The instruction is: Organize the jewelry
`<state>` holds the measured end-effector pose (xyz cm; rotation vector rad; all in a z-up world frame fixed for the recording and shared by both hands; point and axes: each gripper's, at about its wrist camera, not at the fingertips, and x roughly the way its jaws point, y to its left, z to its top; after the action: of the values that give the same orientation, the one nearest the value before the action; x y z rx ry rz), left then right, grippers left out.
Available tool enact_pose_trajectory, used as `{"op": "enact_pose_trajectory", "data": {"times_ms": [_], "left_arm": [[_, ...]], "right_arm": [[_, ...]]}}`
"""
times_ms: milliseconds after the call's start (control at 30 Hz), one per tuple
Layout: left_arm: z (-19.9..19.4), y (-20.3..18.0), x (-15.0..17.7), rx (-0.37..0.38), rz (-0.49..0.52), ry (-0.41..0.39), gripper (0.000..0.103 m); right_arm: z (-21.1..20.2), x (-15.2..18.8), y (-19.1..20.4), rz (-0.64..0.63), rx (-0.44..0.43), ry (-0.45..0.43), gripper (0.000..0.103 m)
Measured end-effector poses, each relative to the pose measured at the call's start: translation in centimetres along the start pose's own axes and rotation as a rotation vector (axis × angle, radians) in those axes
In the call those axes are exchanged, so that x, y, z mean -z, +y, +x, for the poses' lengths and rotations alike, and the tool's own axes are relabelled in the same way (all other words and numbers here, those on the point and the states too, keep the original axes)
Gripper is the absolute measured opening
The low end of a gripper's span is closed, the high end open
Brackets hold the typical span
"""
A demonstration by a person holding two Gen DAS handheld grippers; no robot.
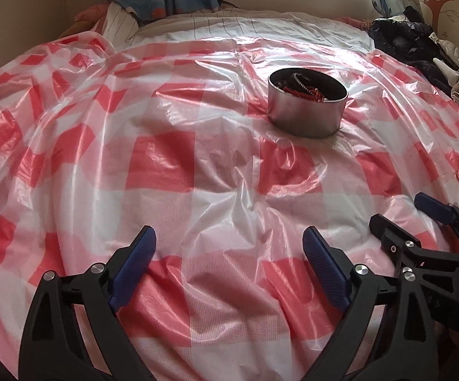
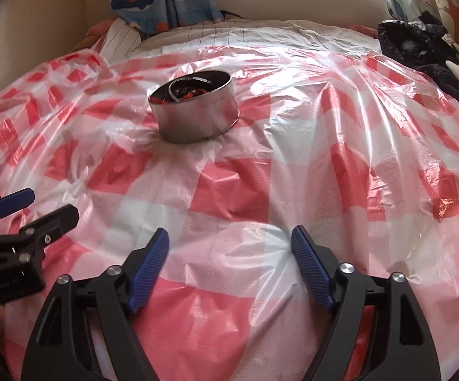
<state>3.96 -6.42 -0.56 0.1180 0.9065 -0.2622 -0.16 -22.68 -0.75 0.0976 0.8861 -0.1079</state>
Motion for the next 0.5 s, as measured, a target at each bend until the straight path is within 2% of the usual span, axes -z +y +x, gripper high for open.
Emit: {"op": "enact_pose_trajectory", "data": {"times_ms": [200, 333, 500], "left_arm": [[0.2, 0.4, 0.5, 0.022, -0.020, -0.019, 0.093], [-0.2, 1.3, 0.9, 0.037, -0.081, -0.037, 0.095], [-0.1, 1.0, 1.1, 0.023, -0.070, -0.044, 0.095]], "right_arm": [[0.2, 0.2, 0.2, -0.014, 0.009, 0.007, 0.086], [-0.4, 0.6, 0.1, -0.008, 0.000, -0.017, 0.095], [-0.8, 1.0, 0.3, -0.007, 0.029, -0.038, 0.095]]}}
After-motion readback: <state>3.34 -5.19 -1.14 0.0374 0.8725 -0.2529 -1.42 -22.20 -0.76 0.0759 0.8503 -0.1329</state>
